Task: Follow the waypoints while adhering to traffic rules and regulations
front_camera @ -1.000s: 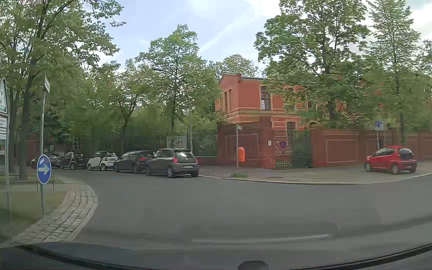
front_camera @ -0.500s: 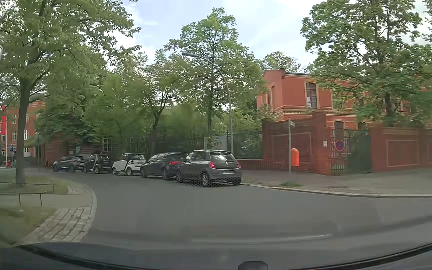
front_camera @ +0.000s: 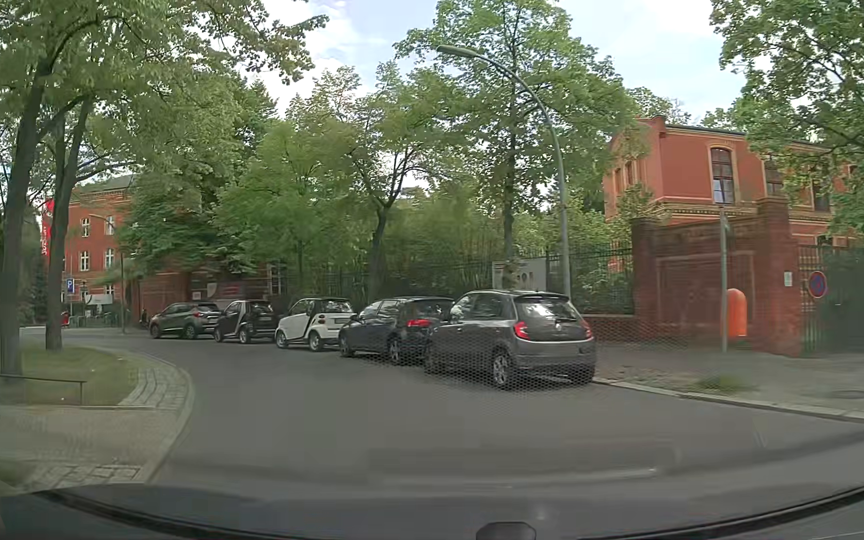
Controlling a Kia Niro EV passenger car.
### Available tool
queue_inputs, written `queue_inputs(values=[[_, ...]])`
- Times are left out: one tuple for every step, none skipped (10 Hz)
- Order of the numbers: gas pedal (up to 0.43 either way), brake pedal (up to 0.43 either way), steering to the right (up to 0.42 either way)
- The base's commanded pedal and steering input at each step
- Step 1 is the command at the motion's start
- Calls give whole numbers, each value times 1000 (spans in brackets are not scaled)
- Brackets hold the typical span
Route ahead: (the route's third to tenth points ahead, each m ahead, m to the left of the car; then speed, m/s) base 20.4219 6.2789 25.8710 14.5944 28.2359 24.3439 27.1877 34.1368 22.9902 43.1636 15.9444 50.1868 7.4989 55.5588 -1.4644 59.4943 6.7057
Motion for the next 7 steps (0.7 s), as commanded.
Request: queue_inputs(values=[[268,18,-170],[280,18,-170],[319,18,-176],[350,24,-184],[350,18,-184],[339,18,-184],[339,18,-183]])
